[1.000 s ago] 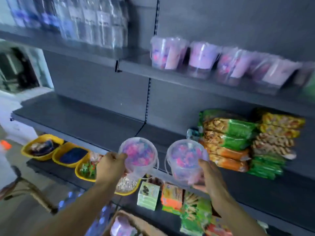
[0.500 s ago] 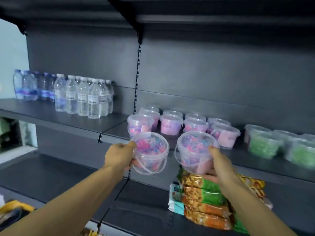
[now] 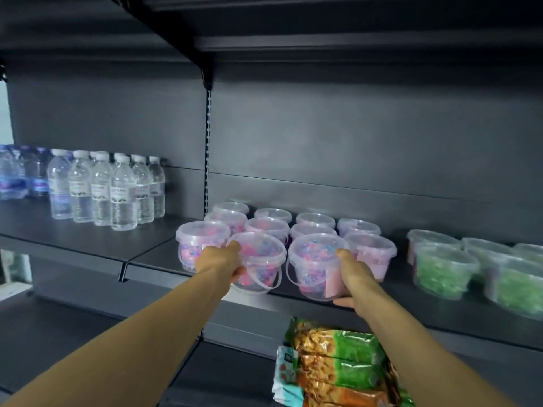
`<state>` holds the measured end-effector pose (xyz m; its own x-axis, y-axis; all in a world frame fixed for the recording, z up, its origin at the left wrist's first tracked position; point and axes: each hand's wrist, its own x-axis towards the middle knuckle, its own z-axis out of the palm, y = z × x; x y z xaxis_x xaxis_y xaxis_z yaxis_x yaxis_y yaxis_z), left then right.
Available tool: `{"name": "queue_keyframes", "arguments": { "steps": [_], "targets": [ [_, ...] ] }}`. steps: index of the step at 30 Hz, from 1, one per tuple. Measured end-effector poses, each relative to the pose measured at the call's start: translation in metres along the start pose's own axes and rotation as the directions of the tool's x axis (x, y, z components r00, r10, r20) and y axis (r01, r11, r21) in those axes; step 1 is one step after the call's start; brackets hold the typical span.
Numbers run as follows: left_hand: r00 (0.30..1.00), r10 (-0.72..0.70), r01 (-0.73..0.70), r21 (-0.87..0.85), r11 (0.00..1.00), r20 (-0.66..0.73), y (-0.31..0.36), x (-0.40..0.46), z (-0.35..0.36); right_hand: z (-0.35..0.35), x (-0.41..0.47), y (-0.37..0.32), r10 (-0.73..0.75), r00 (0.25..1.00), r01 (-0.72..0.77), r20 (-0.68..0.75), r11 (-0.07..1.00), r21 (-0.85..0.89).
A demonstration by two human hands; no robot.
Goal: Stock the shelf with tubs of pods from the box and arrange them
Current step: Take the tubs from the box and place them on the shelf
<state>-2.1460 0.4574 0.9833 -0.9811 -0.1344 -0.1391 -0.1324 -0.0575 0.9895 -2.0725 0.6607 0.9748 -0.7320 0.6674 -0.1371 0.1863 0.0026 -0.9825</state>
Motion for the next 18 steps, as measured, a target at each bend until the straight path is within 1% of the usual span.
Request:
{"name": "queue_keyframes", "arguments": {
  "steps": [2,4,6,8,9,10,12,14,15,18],
  "targets": [
    [0.999,-0.049,0.050,-0.067,0.996,0.023,-0.001,0.006,0.002,0.000,0.006,0.002,-0.018,1.000,0.019,0.004,0.998,-0.053],
    [0.998,-0.050,0.054,-0.074,0.996,0.045,-0.003,0.009,0.002,-0.001,0.012,0.004,-0.072,0.997,0.071,-0.001,0.991,-0.112],
    [0.998,0.025,-0.025,-0.007,1.000,0.054,-0.006,0.010,0.004,0.000,0.015,0.005,-0.115,0.993,0.114,-0.004,0.983,-0.148],
    [0.986,0.156,-0.163,0.153,0.975,0.055,-0.009,0.005,0.004,0.001,0.017,0.007,-0.169,0.985,0.172,0.029,0.974,-0.150],
    [0.972,0.225,-0.235,0.275,0.932,0.066,-0.009,0.002,0.004,0.002,0.016,0.009,-0.212,0.975,0.220,0.066,0.963,-0.153],
    [0.955,0.284,-0.295,0.399,0.868,0.087,-0.009,-0.001,0.003,0.002,0.014,0.011,-0.264,0.959,0.279,0.108,0.945,-0.172],
    [0.918,0.370,-0.382,0.568,0.730,0.142,-0.009,-0.003,0.002,0.003,0.011,0.014,-0.354,0.919,0.388,0.173,0.892,-0.233],
    [0.895,0.405,-0.421,0.657,0.626,0.188,-0.008,-0.002,0.001,0.003,0.011,0.015,-0.418,0.885,0.463,0.204,0.834,-0.300],
    [0.890,0.408,-0.428,0.685,0.589,0.204,-0.008,0.000,0.001,0.004,0.011,0.015,-0.434,0.874,0.484,0.218,0.808,-0.335],
    [0.888,0.405,-0.422,0.738,0.526,0.219,-0.006,0.002,0.004,0.006,0.011,0.012,-0.443,0.857,0.515,0.262,0.737,-0.437]
  ]
}}
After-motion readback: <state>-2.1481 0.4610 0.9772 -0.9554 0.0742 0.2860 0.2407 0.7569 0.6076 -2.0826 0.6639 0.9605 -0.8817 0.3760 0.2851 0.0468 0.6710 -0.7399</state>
